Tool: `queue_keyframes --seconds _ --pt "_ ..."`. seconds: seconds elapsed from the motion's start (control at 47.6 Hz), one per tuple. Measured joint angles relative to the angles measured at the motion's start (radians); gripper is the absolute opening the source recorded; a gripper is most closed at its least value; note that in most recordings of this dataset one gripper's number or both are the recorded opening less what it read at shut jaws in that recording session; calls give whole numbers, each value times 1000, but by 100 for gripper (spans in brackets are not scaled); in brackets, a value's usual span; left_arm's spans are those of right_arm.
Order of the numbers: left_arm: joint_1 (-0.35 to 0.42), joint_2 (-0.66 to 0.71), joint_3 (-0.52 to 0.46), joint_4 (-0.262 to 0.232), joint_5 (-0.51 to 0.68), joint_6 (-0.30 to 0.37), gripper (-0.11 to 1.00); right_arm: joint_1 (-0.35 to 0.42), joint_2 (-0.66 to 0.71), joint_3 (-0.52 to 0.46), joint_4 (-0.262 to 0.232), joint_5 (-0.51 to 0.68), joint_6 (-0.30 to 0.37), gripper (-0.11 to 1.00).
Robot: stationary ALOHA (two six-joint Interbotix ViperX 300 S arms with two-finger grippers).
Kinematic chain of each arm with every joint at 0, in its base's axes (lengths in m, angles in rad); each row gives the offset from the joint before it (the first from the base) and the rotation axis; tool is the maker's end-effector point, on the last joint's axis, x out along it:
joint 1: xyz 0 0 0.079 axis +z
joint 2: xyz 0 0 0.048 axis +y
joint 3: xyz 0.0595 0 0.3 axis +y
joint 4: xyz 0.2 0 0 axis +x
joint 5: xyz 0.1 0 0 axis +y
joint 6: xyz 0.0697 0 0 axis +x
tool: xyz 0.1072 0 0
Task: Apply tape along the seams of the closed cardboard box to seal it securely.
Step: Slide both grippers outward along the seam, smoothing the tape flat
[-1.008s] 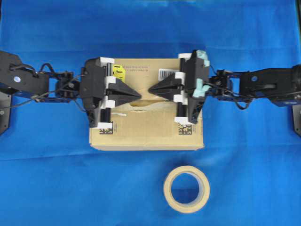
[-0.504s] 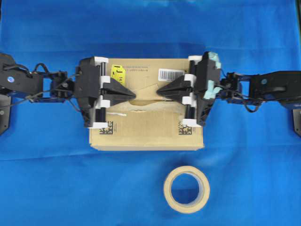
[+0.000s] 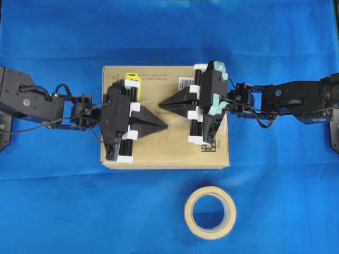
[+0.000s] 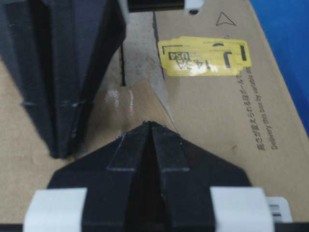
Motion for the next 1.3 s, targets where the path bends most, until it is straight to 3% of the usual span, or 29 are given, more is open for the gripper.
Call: queue_keyframes --seconds 0.357,0.84,1.301 --pt "2 0 20 2 0 -2 0 23 8 -6 0 -2 3 1" --pt "66 -18 112 2 -29 -9 0 43 -9 61 34 -12 12 1" --pt "80 -94 209 0 -35 -133 0 81 -92 179 86 -43 12 1"
